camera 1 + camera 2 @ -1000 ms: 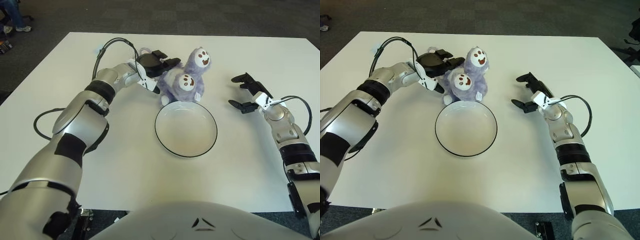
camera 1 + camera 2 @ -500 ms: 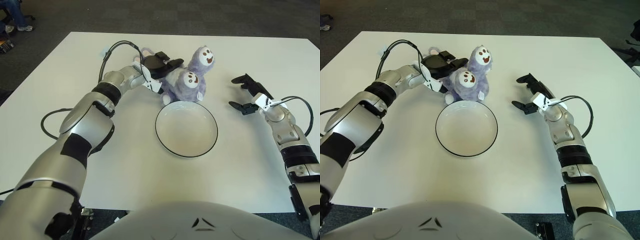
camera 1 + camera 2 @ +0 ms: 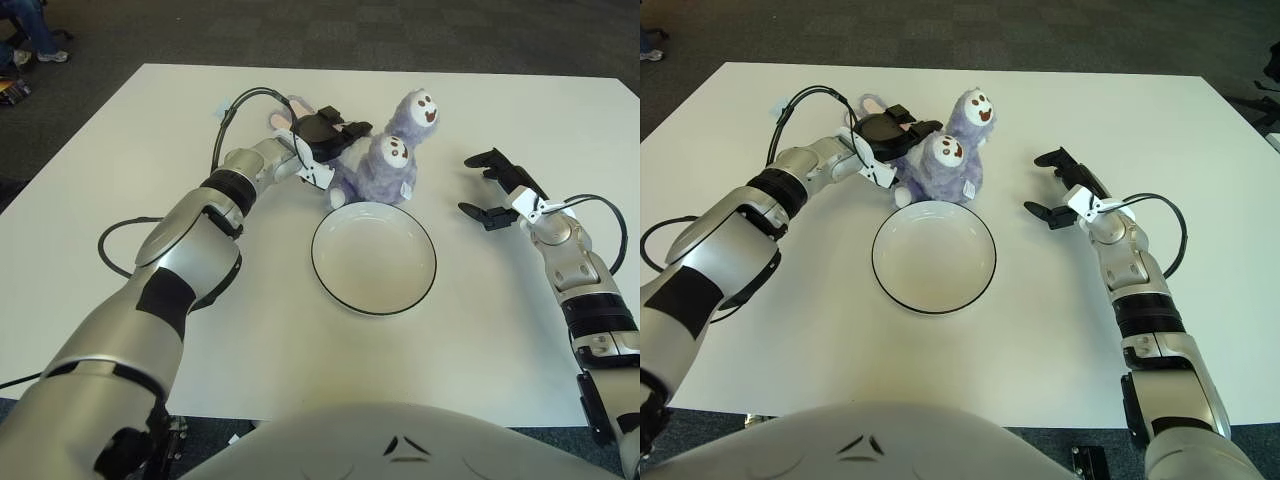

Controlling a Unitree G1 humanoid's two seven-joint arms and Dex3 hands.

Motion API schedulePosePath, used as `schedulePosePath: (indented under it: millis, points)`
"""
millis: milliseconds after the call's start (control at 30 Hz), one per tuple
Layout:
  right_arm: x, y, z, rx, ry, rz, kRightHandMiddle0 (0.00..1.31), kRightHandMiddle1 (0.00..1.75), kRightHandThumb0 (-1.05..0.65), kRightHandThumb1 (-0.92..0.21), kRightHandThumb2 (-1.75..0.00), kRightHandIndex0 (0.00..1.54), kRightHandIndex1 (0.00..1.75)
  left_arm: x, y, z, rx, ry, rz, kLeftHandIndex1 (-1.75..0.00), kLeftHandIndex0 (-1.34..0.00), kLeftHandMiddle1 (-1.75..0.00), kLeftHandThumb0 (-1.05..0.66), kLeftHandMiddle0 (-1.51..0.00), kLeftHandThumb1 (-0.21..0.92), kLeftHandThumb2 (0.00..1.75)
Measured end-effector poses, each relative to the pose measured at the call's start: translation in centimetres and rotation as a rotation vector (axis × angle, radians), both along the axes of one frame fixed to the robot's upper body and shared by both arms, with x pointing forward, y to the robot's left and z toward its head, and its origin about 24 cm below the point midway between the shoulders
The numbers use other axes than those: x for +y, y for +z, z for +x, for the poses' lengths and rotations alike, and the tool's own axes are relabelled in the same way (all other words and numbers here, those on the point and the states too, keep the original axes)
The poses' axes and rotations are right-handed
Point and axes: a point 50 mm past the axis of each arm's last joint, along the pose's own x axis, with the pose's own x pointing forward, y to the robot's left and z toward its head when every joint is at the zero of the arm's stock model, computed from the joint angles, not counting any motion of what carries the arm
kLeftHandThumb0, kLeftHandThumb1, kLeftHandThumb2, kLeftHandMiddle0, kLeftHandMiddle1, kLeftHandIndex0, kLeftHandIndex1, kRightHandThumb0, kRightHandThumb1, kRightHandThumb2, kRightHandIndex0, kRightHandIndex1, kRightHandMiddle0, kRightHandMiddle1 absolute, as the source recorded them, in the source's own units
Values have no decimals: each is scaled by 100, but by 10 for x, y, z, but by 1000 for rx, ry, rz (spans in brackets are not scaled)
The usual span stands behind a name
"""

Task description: Put the doll into the plate.

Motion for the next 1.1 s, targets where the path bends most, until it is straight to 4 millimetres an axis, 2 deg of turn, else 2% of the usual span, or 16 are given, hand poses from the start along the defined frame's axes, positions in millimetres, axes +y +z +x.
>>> schedulePosePath:
  millis: [233, 400, 600, 667, 767, 833, 967, 1100]
  points:
    - [0, 0, 0, 6, 6, 1, 0, 86, -46, -46, -98, 4, 80, -6, -3, -2, -9, -9, -13, -75, 0, -138, -57, 0, 53, 82]
    - [1, -1, 1, 20, 25, -16, 0, 87, -46, -45, -98, 5, 77, -8, -7, -3, 0, -5, -6, -80, 0, -150, -54, -1, 56, 82]
    - [1, 0, 6, 27, 47, -33, 0, 93, -43, -44, -99, 7, 77, -8, -12, -4, 8, -5, 10, -90, 0, -160, -47, -6, 54, 87]
    - [1, -1, 6, 30, 51, -34, 0, 95, -44, -44, -100, 8, 78, -8, -12, -4, 3, -7, 12, -98, 0, -164, -43, -14, 52, 92]
    - [0, -3, 7, 33, 54, -29, 0, 97, -44, -45, -100, 8, 78, -8, -13, -5, -4, -13, 17, -107, 0, -164, 11, -32, 62, 84]
    - [0, -3, 7, 34, 57, -29, 0, 98, -44, -46, -100, 9, 79, -8, -14, -5, -10, -16, 17, -111, 0, -164, 24, -39, 61, 84]
    - [-1, -3, 8, 34, 61, -25, 0, 99, -46, -49, -98, 9, 80, -8, -15, -5, -19, -20, 19, -118, 0, -162, 36, -48, 57, 89]
    - [-1, -2, 9, 34, 64, -20, 0, 98, -47, -53, -95, 9, 80, -8, -16, -5, -24, -19, 16, -126, 0, -162, 39, -51, 54, 94]
